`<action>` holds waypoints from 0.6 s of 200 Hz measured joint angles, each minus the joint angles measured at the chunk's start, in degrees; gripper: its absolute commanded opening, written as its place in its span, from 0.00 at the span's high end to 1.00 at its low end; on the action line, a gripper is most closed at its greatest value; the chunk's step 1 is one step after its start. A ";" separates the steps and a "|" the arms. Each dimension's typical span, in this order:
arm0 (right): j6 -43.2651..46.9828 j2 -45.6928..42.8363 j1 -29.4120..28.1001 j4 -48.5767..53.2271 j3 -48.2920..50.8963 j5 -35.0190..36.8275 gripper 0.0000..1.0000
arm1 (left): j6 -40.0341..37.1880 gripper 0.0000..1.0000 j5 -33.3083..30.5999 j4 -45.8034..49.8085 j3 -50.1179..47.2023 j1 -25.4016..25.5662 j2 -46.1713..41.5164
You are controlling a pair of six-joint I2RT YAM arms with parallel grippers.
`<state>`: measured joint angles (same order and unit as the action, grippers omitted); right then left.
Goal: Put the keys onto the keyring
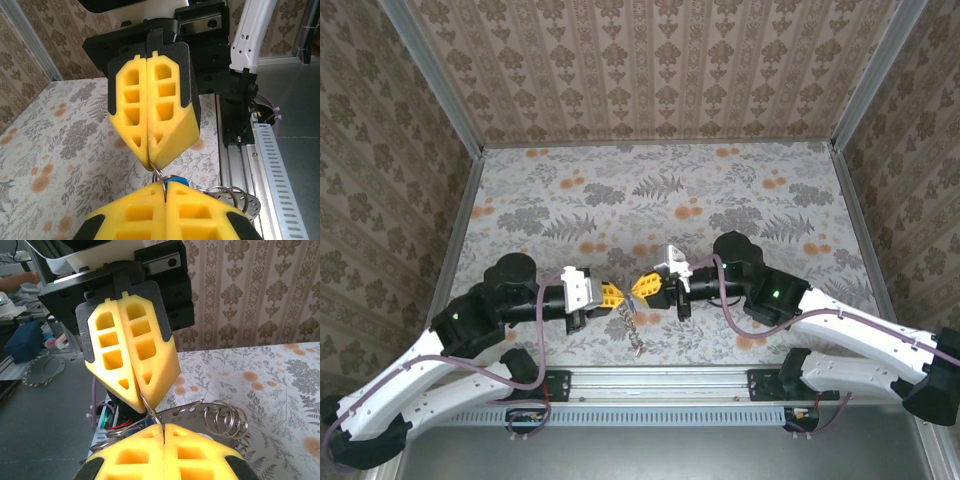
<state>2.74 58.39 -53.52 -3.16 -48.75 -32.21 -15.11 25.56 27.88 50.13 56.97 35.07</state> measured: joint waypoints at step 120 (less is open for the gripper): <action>-1.62 1.20 1.64 1.49 -0.02 0.48 1.00 | -0.17 1.00 0.20 0.00 0.00 1.14 -0.74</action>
<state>1.13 59.59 -51.88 -1.67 -48.77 -31.73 -15.29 25.76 27.88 50.13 58.11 34.33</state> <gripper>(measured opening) 0.064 0.045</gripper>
